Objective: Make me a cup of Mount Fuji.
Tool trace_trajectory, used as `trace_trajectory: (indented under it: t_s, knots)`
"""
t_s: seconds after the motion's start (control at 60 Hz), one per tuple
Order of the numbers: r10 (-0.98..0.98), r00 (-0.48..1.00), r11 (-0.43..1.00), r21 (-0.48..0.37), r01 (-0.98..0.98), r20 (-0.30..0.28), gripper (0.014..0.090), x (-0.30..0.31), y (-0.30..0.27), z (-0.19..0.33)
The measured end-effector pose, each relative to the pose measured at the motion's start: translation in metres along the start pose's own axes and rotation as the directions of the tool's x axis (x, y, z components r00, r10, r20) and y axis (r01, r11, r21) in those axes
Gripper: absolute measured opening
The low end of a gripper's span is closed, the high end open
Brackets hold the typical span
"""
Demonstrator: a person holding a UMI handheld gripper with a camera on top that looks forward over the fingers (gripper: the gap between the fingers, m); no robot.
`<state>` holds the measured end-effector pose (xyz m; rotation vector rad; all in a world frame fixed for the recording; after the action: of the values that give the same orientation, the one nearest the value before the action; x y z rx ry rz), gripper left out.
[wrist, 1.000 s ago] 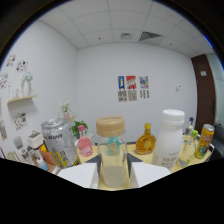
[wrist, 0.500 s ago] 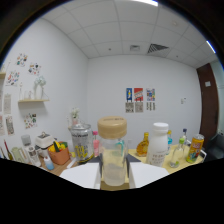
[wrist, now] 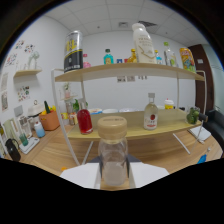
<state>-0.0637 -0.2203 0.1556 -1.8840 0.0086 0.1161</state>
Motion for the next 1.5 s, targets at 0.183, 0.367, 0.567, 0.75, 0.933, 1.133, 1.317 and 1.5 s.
trace_trajectory:
  t_s: [0.183,0.367,0.567,0.75,0.933,1.133,1.317,1.5]
  knots:
    - [0.106,0.994,0.994,-0.014,-0.106,0.015,0.0377,-0.005,0.031,0.014]
    - [0.528,0.842,0.846,0.013,-0.533,0.108,0.0377,-0.012,0.017,0.014]
    - [0.881,0.432,0.450,-0.055,-0.891,0.194,0.0376,-0.007,0.010,0.017]
    - [0.967,0.105,0.130,-0.095,-0.987,0.231,0.0373,0.001,0.003,0.017]
    - [0.966,-0.106,-0.076,-0.132,-0.988,0.237,0.0373,0.005,0.004,0.016]
    - [0.960,-0.175,-0.146,-0.143,-0.979,0.219,0.0374,0.007,0.009,0.014]
    - [0.971,-0.055,-0.023,-0.139,-0.990,0.231,0.0373,0.004,0.000,0.010]
    - [0.907,0.321,0.352,-0.074,-0.933,0.272,0.0377,-0.007,-0.029,-0.002]
